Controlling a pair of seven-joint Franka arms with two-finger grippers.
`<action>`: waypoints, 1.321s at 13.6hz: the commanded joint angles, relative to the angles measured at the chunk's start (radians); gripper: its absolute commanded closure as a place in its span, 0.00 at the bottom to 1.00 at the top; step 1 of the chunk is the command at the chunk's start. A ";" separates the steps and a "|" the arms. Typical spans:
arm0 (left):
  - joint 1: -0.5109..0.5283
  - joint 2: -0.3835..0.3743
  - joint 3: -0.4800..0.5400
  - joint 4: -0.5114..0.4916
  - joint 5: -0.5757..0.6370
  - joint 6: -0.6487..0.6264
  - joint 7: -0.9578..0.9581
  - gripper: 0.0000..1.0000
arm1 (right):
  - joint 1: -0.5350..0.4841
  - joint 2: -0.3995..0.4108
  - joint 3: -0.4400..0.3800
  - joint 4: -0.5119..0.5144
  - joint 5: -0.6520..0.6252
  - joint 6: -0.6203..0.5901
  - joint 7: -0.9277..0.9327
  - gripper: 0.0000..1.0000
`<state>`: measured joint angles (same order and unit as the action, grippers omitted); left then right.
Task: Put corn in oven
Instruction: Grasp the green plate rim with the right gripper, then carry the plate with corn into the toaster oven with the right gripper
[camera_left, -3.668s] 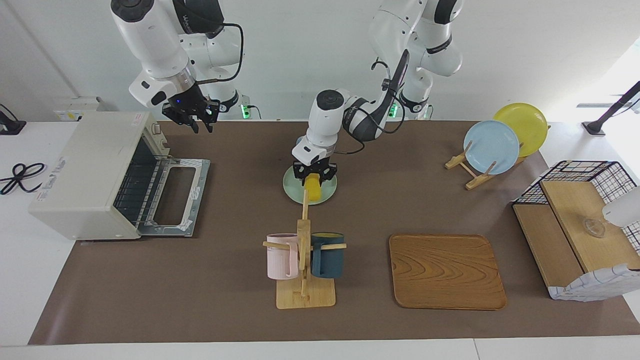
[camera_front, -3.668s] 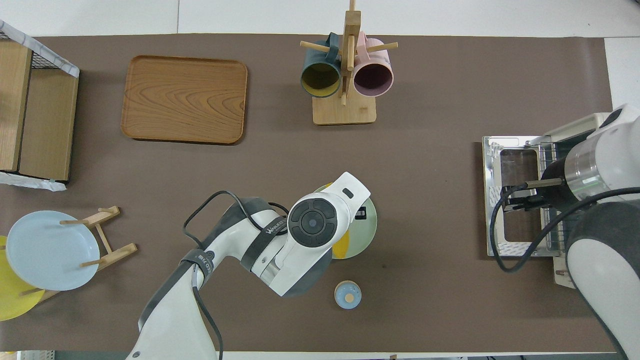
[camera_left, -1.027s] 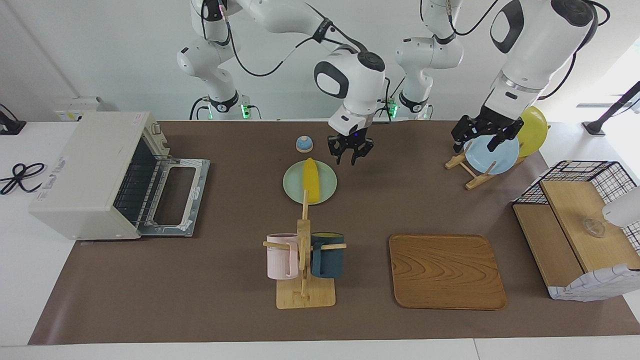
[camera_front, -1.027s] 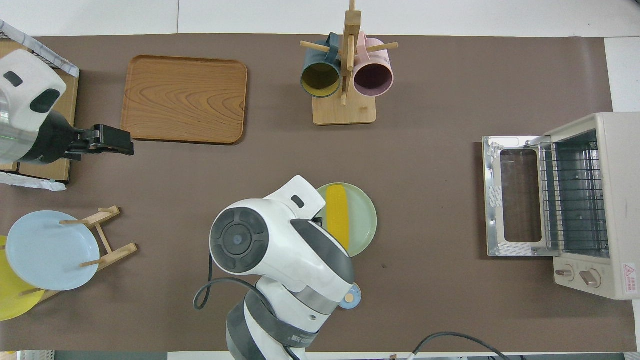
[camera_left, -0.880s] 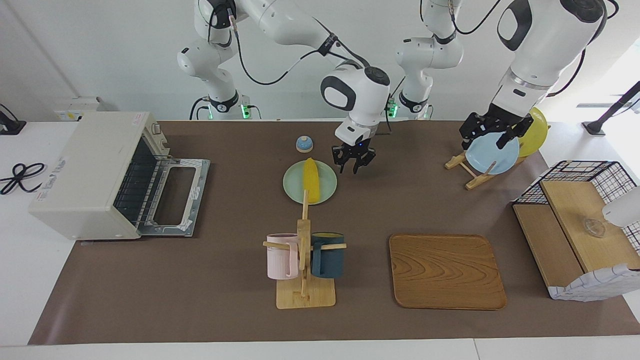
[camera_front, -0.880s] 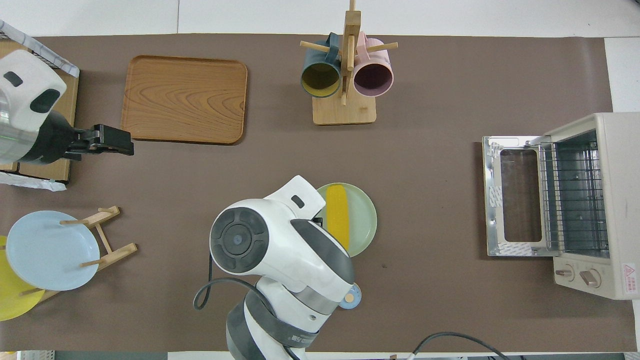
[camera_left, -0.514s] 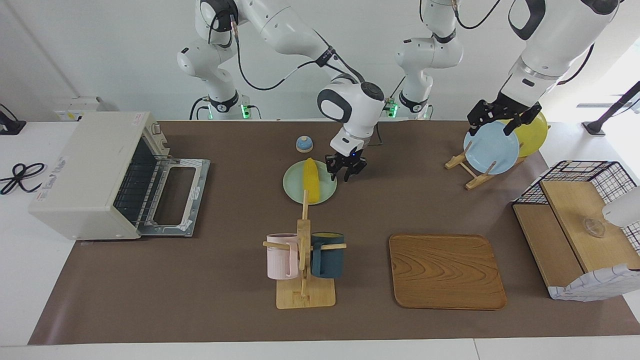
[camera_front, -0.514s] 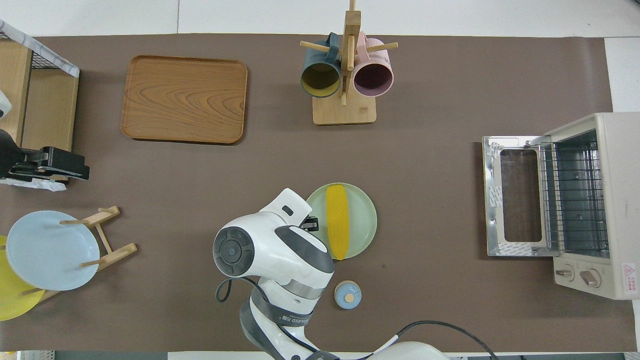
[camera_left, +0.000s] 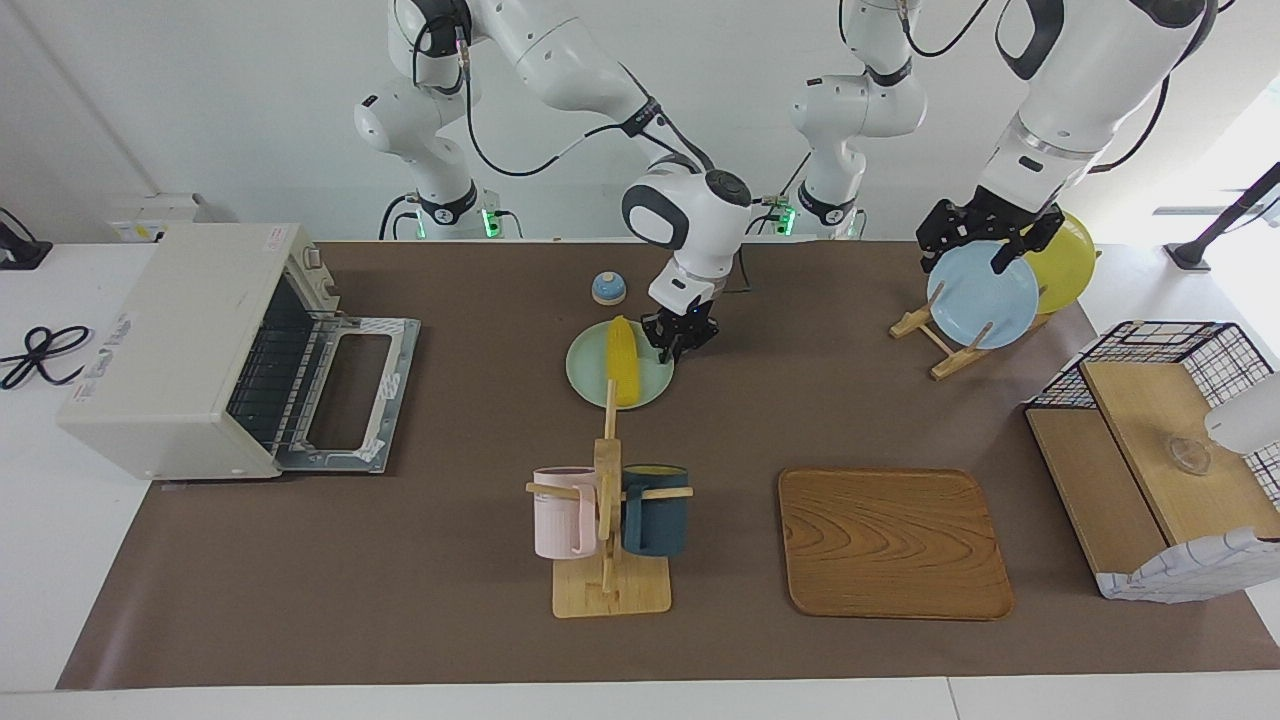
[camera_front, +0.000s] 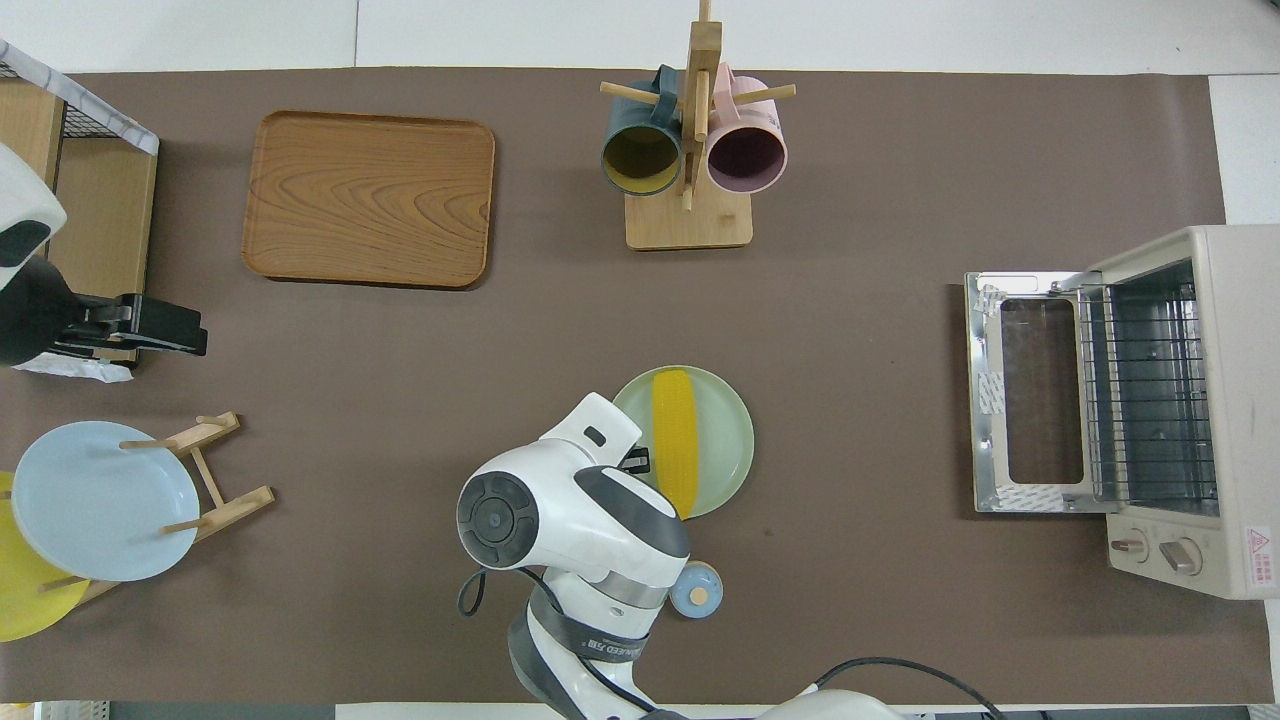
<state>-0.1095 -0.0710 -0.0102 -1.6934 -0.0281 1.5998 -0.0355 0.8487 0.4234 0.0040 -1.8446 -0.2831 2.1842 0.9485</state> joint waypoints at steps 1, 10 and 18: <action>-0.001 0.065 0.001 0.089 0.013 -0.003 -0.011 0.00 | -0.013 -0.029 0.008 -0.032 -0.030 -0.029 -0.016 1.00; -0.009 0.000 -0.005 0.020 0.013 -0.020 -0.011 0.00 | -0.033 -0.032 -0.001 0.205 -0.076 -0.412 -0.150 1.00; 0.001 0.002 -0.007 0.018 0.013 -0.017 -0.011 0.00 | -0.302 -0.323 0.002 -0.022 -0.059 -0.425 -0.503 1.00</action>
<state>-0.1097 -0.0437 -0.0167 -1.6469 -0.0281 1.5815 -0.0359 0.5732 0.1814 -0.0080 -1.7355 -0.3400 1.7255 0.4688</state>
